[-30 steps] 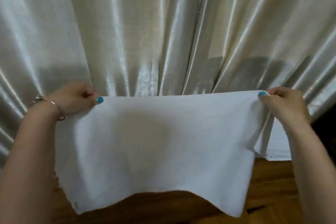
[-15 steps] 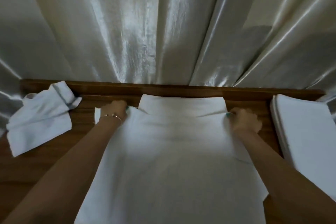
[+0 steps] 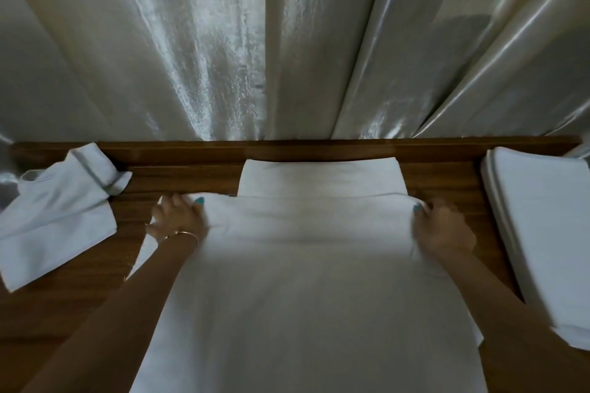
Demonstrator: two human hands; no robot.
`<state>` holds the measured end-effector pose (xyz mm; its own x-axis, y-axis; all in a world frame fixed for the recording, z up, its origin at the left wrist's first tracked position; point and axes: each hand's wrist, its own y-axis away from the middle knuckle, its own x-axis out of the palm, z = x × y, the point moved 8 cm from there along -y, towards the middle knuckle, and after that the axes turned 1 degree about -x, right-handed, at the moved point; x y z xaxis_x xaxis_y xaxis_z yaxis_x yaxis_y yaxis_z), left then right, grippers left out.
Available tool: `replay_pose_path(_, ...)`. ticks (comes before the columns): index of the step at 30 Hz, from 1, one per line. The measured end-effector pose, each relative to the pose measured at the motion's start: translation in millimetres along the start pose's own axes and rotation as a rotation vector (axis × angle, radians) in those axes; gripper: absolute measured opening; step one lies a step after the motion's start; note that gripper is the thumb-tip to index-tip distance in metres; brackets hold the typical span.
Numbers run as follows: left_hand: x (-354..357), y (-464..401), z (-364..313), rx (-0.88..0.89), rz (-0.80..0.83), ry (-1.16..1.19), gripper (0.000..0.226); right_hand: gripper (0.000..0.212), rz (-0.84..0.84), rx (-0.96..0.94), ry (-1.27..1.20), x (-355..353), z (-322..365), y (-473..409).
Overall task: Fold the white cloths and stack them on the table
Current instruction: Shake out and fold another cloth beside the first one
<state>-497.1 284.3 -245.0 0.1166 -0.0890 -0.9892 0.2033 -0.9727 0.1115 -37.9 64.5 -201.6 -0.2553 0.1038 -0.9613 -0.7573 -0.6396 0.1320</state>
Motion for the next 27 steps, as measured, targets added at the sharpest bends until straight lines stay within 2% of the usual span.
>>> replay_pose_path(4,-4,-8,32,-0.248,0.003,0.167,0.053,0.039,0.033,0.062,0.026,-3,-9,23)
replay_pose_path(8,-10,-16,47,-0.303,0.074,0.269,0.071,0.039,-0.043,0.165,0.005,-8,-14,50)
replay_pose_path(11,-5,-25,51,-0.207,0.212,0.273,0.075,0.034,-0.092,0.162,0.084,-16,-2,68)
replay_pose_path(14,-8,-24,42,-0.075,0.333,0.37,0.054,0.038,-0.088,0.028,0.118,-25,29,81)
replay_pose_path(16,-11,-19,37,-0.053,0.396,0.501,0.045,0.039,-0.058,-0.009,0.026,-30,48,87)
replay_pose_path(18,-14,-9,36,-0.091,0.454,0.629,0.05,0.047,0.03,-0.058,-0.217,-33,71,94)
replay_pose_path(21,-27,6,37,-0.133,0.457,0.865,0.059,0.066,0.288,-0.106,-0.619,-30,121,116)
replay_pose_path(23,-37,25,30,-0.101,0.503,1.034,0.055,0.056,0.486,-0.072,-0.813,-20,157,136)
replay_pose_path(27,-58,88,-2,0.12,0.638,1.208,0.016,0.034,0.823,0.06,-1.177,16,211,176)
